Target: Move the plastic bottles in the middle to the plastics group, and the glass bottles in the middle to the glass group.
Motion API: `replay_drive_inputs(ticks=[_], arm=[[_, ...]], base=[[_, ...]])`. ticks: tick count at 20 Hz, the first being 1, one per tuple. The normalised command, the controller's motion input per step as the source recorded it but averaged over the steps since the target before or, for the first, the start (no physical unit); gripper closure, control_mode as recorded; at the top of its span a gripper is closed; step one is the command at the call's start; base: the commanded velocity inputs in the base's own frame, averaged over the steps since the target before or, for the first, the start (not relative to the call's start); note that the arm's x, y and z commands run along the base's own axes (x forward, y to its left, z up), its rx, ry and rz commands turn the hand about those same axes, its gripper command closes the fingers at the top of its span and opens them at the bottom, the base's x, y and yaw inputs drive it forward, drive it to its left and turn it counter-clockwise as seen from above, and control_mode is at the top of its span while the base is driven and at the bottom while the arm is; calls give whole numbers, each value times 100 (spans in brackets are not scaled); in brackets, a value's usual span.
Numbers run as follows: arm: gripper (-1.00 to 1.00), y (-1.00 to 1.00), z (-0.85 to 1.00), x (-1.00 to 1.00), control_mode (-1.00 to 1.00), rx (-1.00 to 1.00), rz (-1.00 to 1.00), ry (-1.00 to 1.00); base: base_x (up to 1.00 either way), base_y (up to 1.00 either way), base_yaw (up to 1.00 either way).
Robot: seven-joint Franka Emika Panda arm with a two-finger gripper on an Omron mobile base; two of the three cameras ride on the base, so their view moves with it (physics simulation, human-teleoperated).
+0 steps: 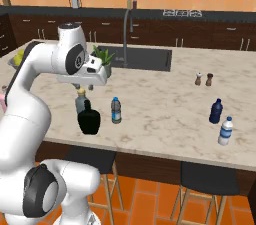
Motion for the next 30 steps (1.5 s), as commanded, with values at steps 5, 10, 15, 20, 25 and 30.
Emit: replay_drive_inputs(ticks=[5, 10, 15, 20, 25, 30], arm=[[-100, 1, -23, -1, -100, -1, 0, 1], [-100, 34, -60, 14, -100, 1, -1, -4], [-100, 43, -46, 48, -100, 11, -3, 0], [-100, 10, -26, 71, -100, 0, 0, 9], [-100, -5, -22, 28, -100, 0, 0, 14], [-100, -8, -23, 4, -100, 0, 1, 8]], base=[[0, 0, 0], [0, 0, 0], [0, 0, 0], [0, 0, 0], [0, 0, 0], [0, 0, 0]])
